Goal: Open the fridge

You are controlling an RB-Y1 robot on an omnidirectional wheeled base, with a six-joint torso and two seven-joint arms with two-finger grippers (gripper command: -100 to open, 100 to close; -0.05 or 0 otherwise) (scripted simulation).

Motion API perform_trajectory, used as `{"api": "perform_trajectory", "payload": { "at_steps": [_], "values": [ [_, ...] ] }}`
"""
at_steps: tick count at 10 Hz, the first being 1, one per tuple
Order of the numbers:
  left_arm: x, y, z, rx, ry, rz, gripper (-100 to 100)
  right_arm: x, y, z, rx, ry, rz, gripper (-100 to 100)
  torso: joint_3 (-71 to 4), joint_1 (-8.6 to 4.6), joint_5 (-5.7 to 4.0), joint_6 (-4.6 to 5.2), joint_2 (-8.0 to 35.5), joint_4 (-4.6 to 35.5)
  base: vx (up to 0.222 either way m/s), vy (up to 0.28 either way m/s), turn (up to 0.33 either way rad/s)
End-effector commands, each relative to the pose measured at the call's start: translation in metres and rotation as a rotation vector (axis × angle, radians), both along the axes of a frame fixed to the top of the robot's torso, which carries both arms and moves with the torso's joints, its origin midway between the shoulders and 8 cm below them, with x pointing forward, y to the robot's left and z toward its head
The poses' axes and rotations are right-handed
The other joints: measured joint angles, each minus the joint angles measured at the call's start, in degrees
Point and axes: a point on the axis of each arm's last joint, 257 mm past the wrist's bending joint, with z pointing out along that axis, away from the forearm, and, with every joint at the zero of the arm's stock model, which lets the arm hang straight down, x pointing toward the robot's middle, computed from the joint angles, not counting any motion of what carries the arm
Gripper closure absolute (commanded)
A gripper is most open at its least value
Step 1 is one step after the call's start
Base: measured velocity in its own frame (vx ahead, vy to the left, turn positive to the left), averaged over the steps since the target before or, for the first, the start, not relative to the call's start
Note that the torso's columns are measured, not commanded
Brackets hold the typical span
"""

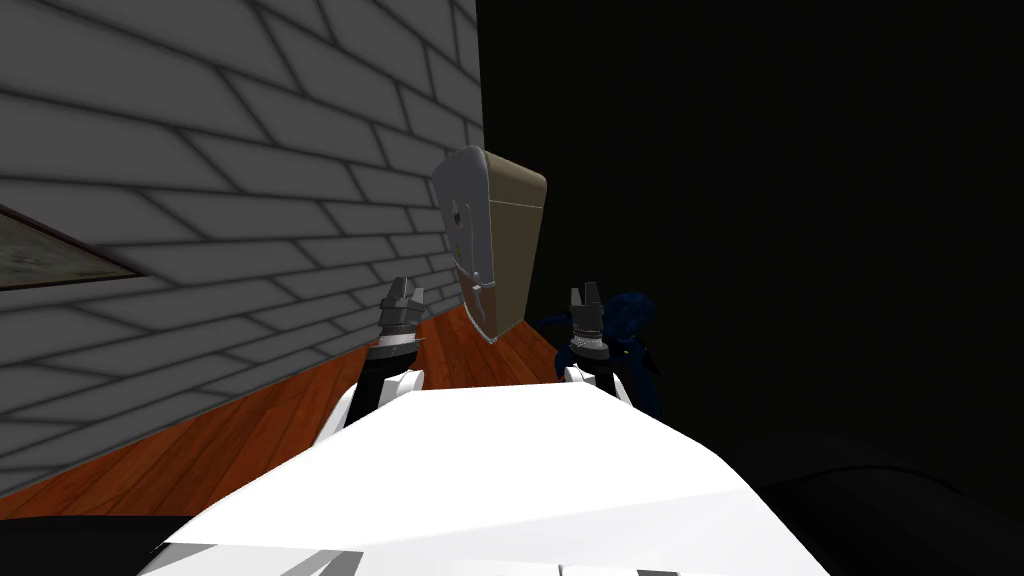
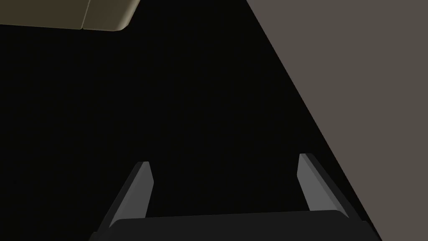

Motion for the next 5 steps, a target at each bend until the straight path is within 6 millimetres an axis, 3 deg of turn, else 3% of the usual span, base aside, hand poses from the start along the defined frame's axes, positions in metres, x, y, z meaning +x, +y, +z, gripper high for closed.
{"api": "perform_trajectory", "payload": {
  "at_steps": [1,5],
  "values": [
    [0.0,0.0,0.0,0.0,0.0,0.0,0,0.0,0.0,0.0,0.0,0.0,0.0,0,-4.7,0.0,0.0,0.0,2.3,2.3,0.0,0.0,0.0],
    [0.0,0.0,0.0001,0.0,0.0,0.0,0,-0.0001,0.0,0.0001,0.0,0.0,0.0,0,-36.9,0.0,0.0,0.0,18.5,18.5,0.0,0.0,0.0]
  ]
}}
